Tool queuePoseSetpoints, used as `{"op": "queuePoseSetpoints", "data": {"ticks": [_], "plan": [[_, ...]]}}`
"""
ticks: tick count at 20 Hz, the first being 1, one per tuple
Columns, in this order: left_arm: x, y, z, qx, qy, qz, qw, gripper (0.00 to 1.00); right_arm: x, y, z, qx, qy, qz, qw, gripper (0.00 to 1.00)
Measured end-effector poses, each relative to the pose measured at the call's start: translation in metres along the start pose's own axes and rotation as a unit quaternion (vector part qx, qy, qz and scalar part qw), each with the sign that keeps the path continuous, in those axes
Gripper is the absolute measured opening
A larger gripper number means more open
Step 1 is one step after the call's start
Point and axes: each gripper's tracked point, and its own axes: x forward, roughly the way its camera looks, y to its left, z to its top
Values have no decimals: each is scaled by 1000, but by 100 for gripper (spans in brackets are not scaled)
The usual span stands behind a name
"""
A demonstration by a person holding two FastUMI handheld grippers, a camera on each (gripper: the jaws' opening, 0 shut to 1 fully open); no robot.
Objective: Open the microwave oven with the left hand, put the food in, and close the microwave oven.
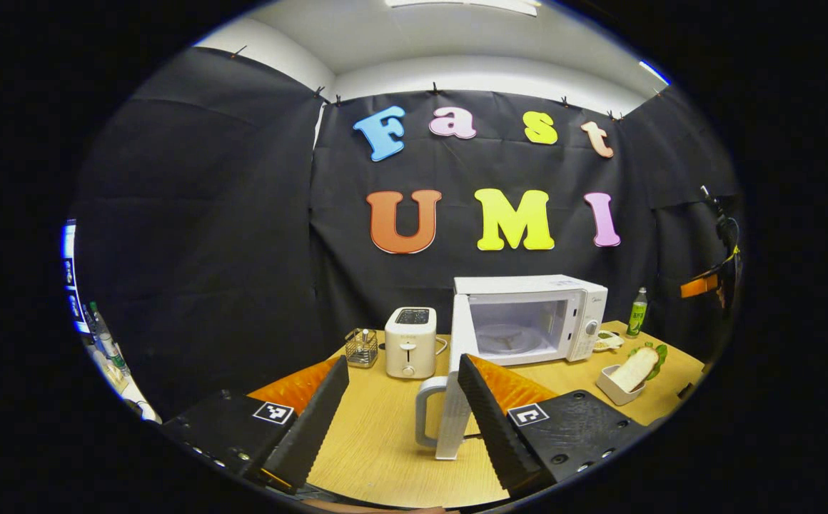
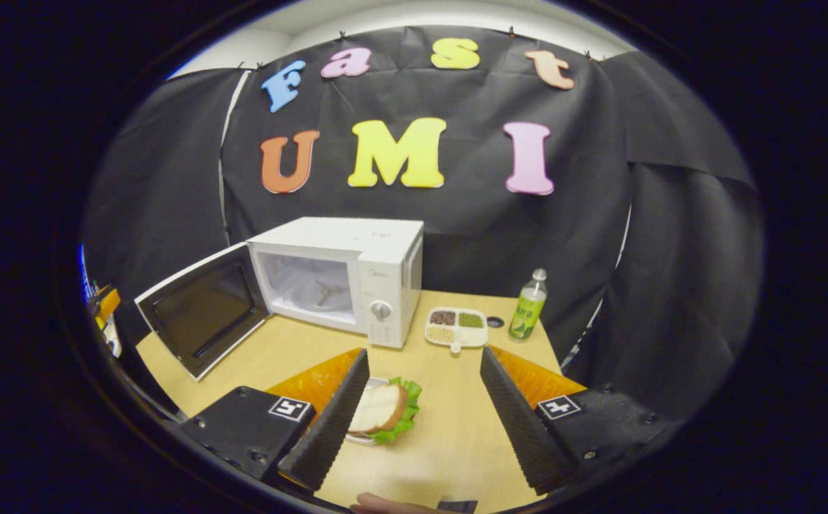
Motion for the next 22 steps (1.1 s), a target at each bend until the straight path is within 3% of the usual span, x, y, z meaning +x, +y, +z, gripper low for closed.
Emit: {"op": "queuePoseSetpoints", "data": {"ticks": [1, 2, 3, 4, 5, 6, 9, 10, 11, 13, 14, 15, 16, 17, 18, 20, 21, 22], "plan": [[1, -8, 6, 2, 0, 2, 1000, 93, 10, -3, -8, 12, 30, 17, 999, 91], [3, -14, 8, 2, 5, 6, 1000, 93, 20, -6, -15, 23, 57, 34, 998, 100], [6, -20, 12, 1, 6, 13, 1000, 93, 29, -9, -25, 32, 83, 51, 995, 92], [8, -26, 18, 0, 5, 15, 1000, 93, 37, -11, -37, 44, 107, 70, 991, 100], [10, -32, 22, -4, 3, 21, 1000, 93, 47, -9, -47, 62, 134, 92, 985, 100], [11, -37, 28, -10, -3, 21, 1000, 93, 60, -3, -58, 80, 164, 119, 976, 88], [13, -51, 35, -21, -7, 17, 1000, 92, 87, 7, -93, 157, 244, 185, 939, 86], [16, -50, 37, -20, -8, 24, 999, 92, 91, 7, -103, 179, 260, 198, 928, 97], [18, -50, 38, -18, -6, 29, 999, 92, 99, 8, -109, 197, 273, 210, 918, 87], [20, -55, 36, -18, 0, 31, 999, 93, 113, 8, -122, 232, 294, 226, 899, 83], [19, -58, 33, -17, 5, 31, 999, 93, 117, 12, -125, 249, 302, 242, 888, 93], [19, -60, 32, -13, 9, 31, 999, 93, 119, 17, -128, 266, 313, 262, 874, 80], [19, -59, 32, -7, 12, 34, 999, 93, 117, 23, -128, 282, 316, 282, 861, 84], [19, -59, 31, -1, 14, 36, 999, 93, 117, 26, -127, 296, 315, 291, 853, 80], [18, -61, 32, 4, 12, 37, 999, 93, 118, 28, -129, 298, 315, 293, 852, 53], [16, -63, 35, 12, 8, 33, 999, 93, 116, 27, -123, 285, 304, 289, 862, 32], [16, -62, 38, 15, 5, 33, 999, 93, 113, 24, -119, 275, 295, 284, 870, 30], [15, -60, 40, 15, 1, 33, 999, 92, 110, 25, -111, 266, 283, 280, 878, 39]]}}
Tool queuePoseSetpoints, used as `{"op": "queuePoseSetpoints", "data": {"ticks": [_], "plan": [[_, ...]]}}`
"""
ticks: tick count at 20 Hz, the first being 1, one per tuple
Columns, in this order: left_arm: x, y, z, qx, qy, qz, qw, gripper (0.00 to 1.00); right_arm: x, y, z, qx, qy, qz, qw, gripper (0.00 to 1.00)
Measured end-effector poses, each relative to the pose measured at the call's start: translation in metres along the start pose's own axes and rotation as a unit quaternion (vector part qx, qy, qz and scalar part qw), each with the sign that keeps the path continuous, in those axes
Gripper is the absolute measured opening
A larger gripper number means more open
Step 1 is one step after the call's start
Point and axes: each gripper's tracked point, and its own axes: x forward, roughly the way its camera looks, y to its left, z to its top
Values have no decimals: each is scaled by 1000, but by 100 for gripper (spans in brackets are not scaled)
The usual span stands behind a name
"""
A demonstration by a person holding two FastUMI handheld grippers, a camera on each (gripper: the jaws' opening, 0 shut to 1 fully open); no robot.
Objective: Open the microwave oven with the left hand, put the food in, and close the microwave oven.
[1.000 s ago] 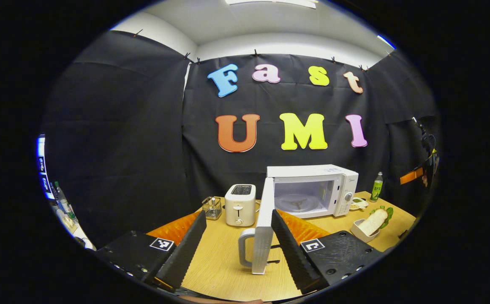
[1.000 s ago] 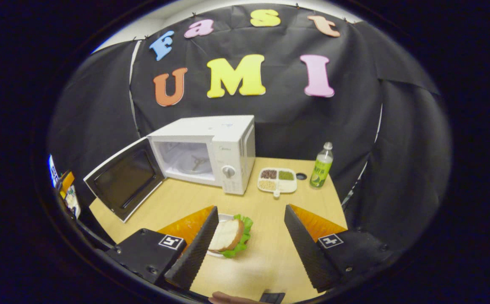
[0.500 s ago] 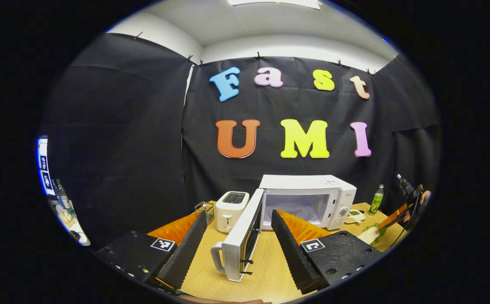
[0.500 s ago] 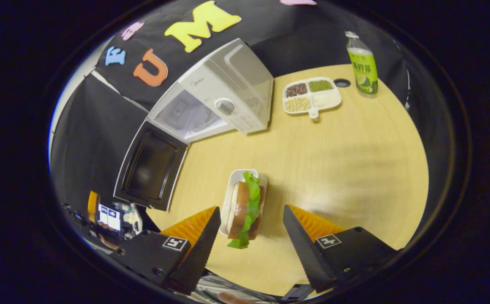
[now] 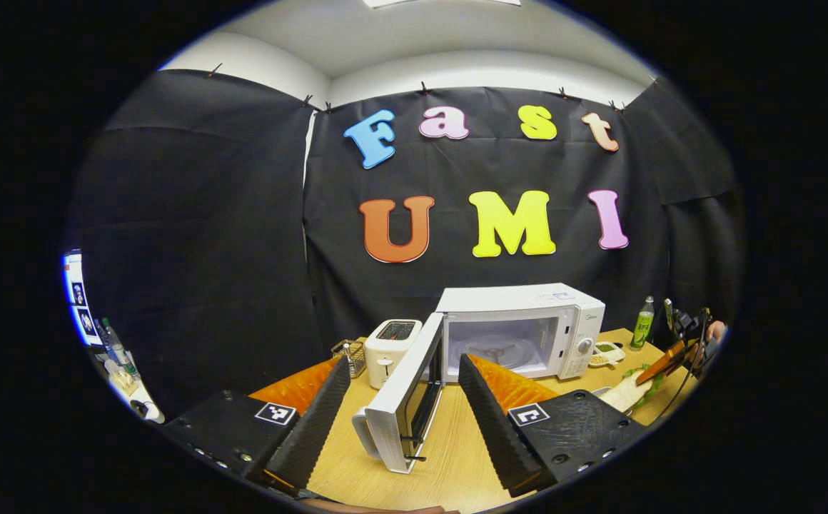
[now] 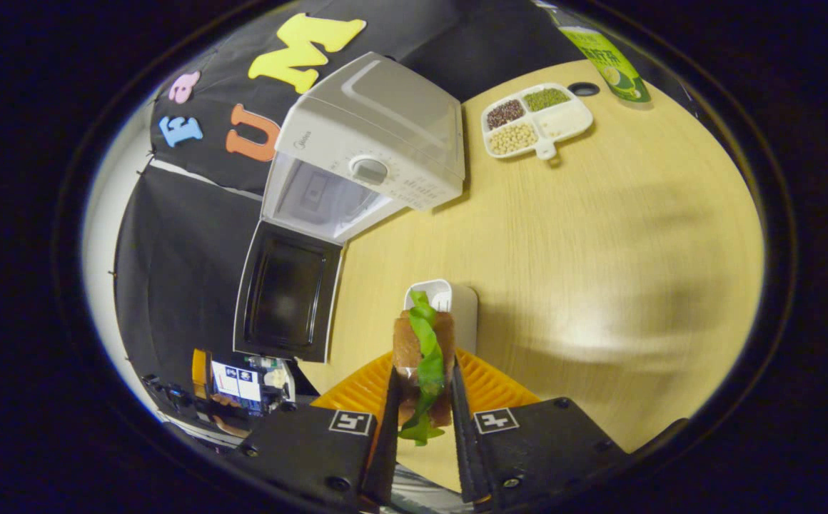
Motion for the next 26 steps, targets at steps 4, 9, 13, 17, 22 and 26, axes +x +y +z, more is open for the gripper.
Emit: {"op": "queuePoseSetpoints", "data": {"ticks": [4, 9, 13, 17, 22, 26], "plan": [[-5, 8, 4, -18, -6, -2, 1000, 92, -28, 29, 8, -74, -46, -30, 996, 38], [-13, 30, 3, -27, -21, 2, 999, 82, -53, 78, 8, -190, -99, -79, 974, 38], [-25, 44, -4, -22, -25, -3, 999, 92, -58, 104, 5, -291, -140, -154, 934, 38], [-38, 54, -6, -31, -31, -17, 999, 92, -41, 131, 0, -352, -172, -205, 897, 38], [-47, 59, -15, -43, -36, -34, 998, 92, 6, 167, 6, -397, -197, -230, 867, 38], [-48, 68, -25, -42, -30, -37, 998, 91, 54, 190, 8, -410, -196, -230, 861, 38]]}}
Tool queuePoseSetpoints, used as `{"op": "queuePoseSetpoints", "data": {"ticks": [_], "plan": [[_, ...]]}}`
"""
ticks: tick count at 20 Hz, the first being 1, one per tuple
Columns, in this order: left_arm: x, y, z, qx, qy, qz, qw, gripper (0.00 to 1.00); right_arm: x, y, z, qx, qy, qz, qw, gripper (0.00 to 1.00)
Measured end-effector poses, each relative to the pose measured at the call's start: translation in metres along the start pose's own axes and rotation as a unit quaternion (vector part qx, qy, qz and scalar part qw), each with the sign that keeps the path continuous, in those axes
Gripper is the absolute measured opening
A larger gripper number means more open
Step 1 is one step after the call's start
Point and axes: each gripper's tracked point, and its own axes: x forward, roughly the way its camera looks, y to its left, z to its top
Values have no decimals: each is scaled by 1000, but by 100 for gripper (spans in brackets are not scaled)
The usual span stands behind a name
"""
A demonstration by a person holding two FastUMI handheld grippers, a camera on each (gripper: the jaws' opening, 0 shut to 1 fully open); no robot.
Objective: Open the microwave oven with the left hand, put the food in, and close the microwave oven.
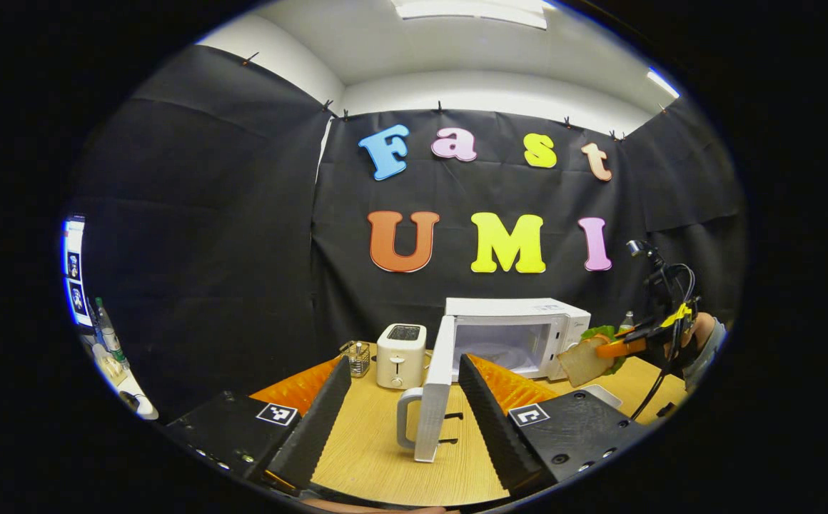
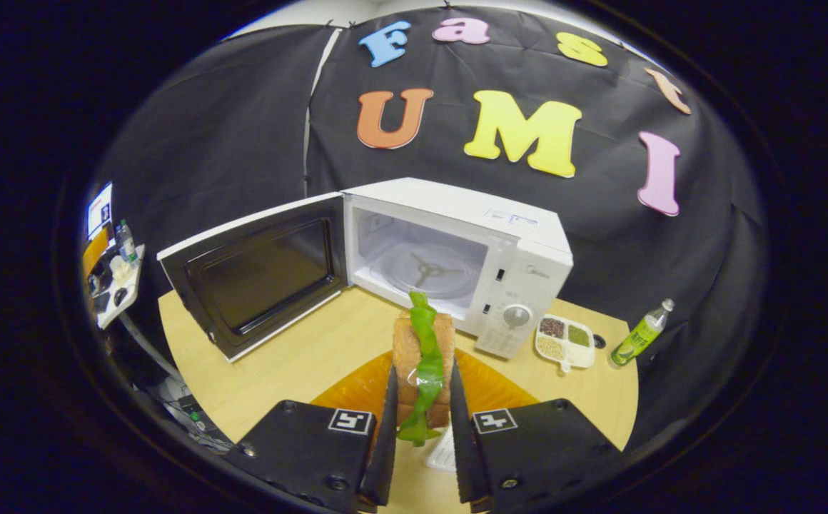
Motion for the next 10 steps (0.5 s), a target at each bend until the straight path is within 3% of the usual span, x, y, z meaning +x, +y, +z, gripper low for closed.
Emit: {"op": "queuePoseSetpoints", "data": {"ticks": [5, 10], "plan": [[-4, 7, -9, 1, 4, -3, 1000, 92, 41, 33, 28, 19, -23, -6, 1000, 38], [-3, 9, -19, -4, 11, -10, 1000, 92, 82, 44, 66, 58, -82, -57, 993, 38]]}}
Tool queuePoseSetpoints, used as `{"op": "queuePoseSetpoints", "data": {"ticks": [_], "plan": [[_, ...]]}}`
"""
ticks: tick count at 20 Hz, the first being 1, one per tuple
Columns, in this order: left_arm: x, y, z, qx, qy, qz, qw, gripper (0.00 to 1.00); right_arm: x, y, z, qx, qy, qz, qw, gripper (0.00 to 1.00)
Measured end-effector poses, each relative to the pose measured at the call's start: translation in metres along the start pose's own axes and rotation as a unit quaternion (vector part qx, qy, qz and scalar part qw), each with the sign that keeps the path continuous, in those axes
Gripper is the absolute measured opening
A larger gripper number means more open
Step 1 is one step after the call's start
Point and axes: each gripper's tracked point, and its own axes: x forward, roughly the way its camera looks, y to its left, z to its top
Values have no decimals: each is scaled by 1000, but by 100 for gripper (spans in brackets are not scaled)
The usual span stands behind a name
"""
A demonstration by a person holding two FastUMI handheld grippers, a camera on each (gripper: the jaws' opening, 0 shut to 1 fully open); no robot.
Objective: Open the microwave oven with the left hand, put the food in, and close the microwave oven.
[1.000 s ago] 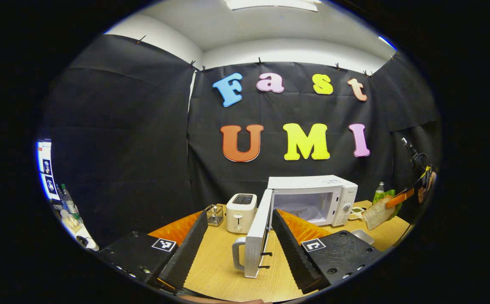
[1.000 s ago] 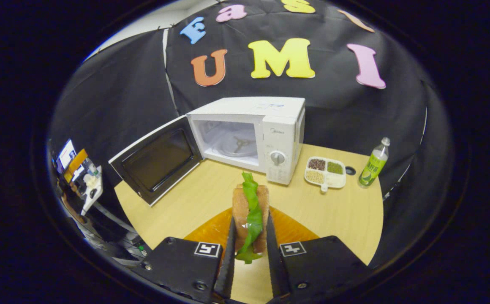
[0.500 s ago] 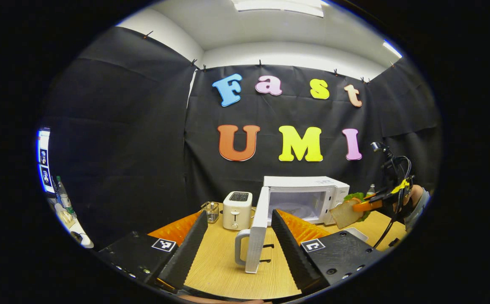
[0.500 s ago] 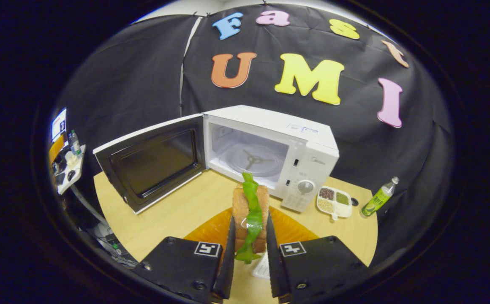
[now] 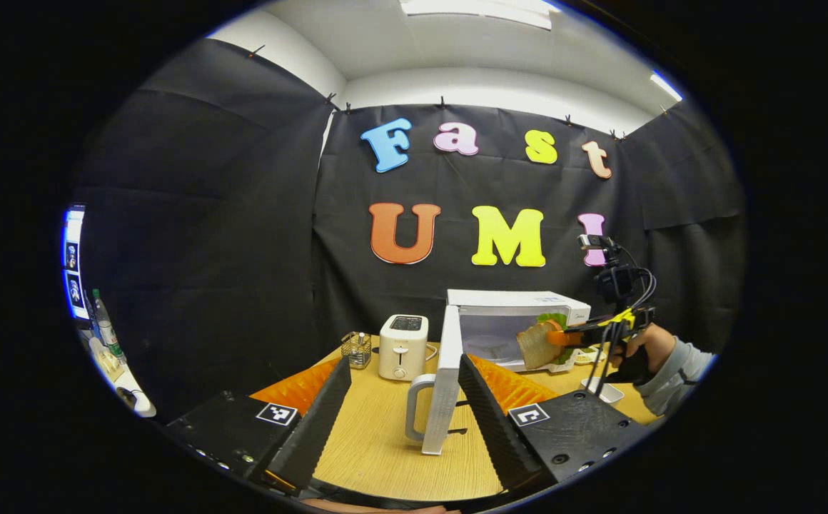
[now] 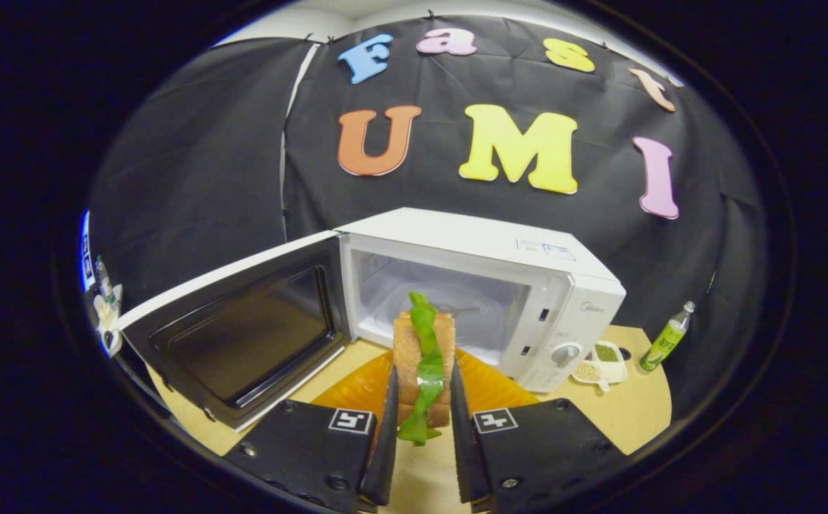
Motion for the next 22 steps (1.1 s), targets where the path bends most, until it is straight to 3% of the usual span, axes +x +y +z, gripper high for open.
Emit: {"op": "queuePoseSetpoints", "data": {"ticks": [10, 16, 19, 21, 22], "plan": [[24, 11, -12, 1, -4, 19, 1000, 92, 90, 7, 3, 109, -66, -44, 991, 38], [31, 18, -22, -12, -8, 23, 1000, 92, 146, -3, 4, 176, -126, -52, 975, 39], [32, 24, -27, -9, -3, 29, 1000, 91, 164, -10, 4, 262, -150, -49, 952, 39], [31, 29, -29, -14, -2, 35, 999, 91, 174, -20, 8, 344, -157, -62, 924, 39], [32, 31, -30, -21, 0, 40, 999, 91, 179, -26, 5, 393, -160, -77, 902, 40]]}}
